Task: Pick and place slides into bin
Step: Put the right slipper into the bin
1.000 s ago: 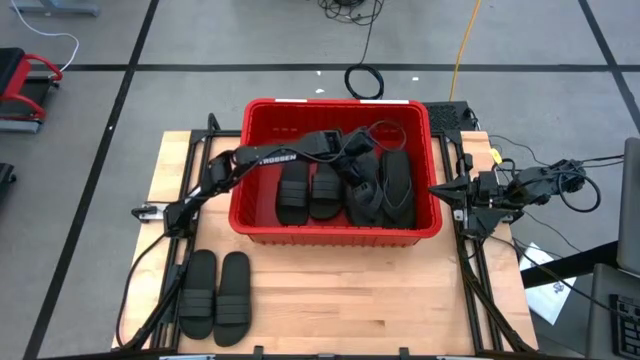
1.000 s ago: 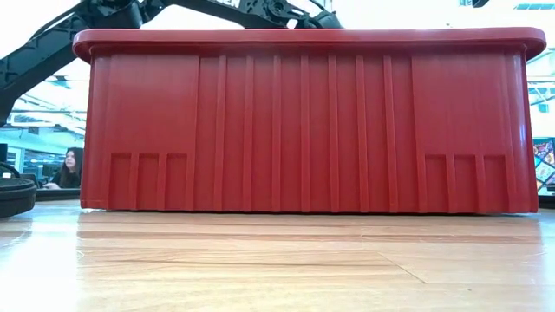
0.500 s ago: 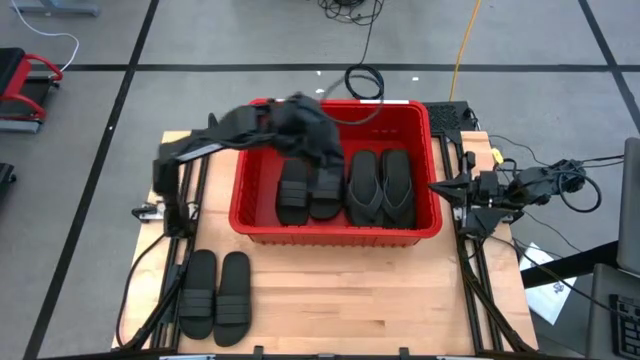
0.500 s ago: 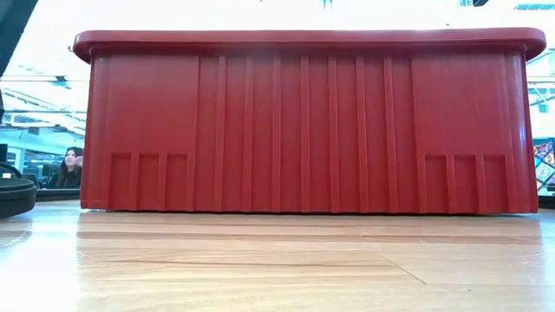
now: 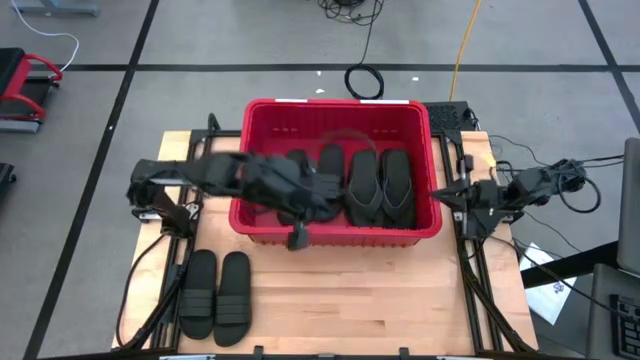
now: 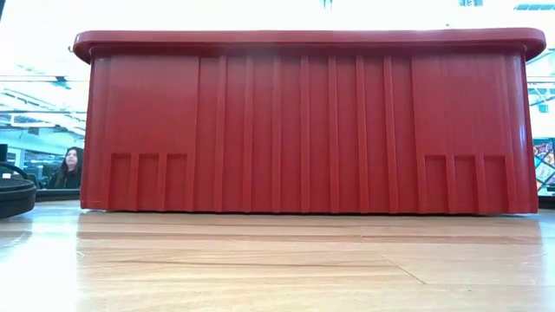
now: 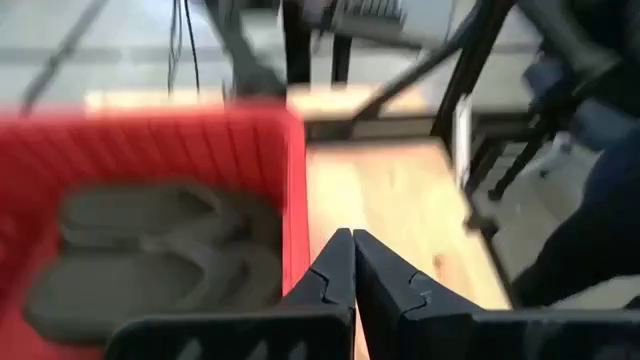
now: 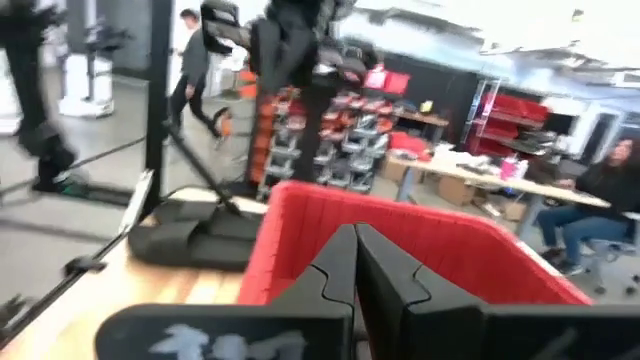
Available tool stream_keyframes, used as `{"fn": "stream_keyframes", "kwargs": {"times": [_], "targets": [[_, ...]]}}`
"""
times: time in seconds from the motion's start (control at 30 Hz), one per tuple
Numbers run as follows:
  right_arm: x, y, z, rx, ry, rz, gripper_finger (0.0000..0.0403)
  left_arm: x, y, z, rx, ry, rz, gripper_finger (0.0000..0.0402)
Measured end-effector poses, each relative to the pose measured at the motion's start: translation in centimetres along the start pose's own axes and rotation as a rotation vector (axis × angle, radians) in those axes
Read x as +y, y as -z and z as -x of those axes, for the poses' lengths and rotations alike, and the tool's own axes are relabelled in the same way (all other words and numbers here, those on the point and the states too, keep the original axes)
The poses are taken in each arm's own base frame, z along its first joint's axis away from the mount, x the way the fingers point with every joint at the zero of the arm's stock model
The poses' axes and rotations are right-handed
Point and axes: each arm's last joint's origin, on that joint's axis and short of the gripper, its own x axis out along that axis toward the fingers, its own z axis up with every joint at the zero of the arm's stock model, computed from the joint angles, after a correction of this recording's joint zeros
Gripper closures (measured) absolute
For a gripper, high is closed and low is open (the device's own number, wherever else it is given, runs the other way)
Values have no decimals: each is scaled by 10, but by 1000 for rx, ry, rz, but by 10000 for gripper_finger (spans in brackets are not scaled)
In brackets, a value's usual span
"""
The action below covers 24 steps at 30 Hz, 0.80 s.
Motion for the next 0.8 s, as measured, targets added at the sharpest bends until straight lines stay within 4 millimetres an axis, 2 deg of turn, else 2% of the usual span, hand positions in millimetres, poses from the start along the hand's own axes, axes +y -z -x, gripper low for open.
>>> {"fn": "stream_keyframes", "kwargs": {"times": [0.07, 0.17, 0.23, 0.3, 0.4, 0.53, 0.7, 0.8], "targets": [[4, 1, -8, 28, -6, 9, 403, 3, 22, -23, 16, 3, 37, 400], [8, -7, -19, 5, -2, 1, 403, 9, 55, -47, -88, 63, 100, 401], [10, -16, -26, -9, 0, -5, 403, 10, 74, -50, -204, 94, 136, 401], [13, -27, -35, -5, 0, -3, 403, 9, 95, -45, -298, 112, 156, 401], [19, -45, -56, 18, -4, 16, 403, 4, 123, -20, -379, 101, 174, 401], [35, -70, -97, 58, -13, 39, 403, -4, 154, 31, -408, 118, 191, 401], [60, -102, -154, 63, -67, 46, 403, 0, 176, 102, -526, 96, 207, 401], [74, -109, -188, 142, -140, 43, 403, 8, 188, 136, -574, 16, 238, 401]]}}
